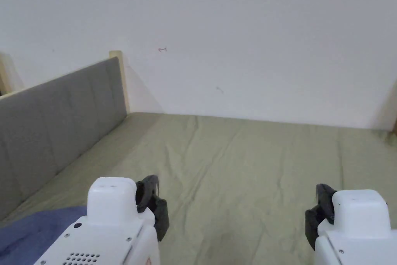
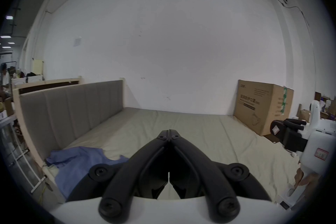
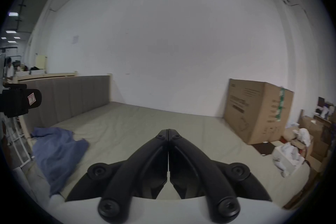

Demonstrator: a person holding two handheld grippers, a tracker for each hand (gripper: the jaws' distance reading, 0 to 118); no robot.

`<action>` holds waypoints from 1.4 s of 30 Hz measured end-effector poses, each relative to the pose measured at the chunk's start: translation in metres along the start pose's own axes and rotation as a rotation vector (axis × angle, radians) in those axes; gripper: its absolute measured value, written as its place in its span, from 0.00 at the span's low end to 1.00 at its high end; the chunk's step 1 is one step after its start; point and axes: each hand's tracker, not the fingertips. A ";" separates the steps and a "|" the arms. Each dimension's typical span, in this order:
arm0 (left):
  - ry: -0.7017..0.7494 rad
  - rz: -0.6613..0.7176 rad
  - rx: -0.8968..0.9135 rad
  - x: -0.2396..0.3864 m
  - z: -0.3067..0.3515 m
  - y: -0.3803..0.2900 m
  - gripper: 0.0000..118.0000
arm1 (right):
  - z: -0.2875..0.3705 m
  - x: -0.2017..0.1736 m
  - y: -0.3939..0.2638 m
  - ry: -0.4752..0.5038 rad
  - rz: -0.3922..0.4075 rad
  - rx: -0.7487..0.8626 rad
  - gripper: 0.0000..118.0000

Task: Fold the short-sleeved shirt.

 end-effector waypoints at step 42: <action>0.382 0.190 -0.889 -0.200 -0.188 -0.211 0.30 | -0.106 -0.110 -0.063 0.356 0.020 -0.408 0.01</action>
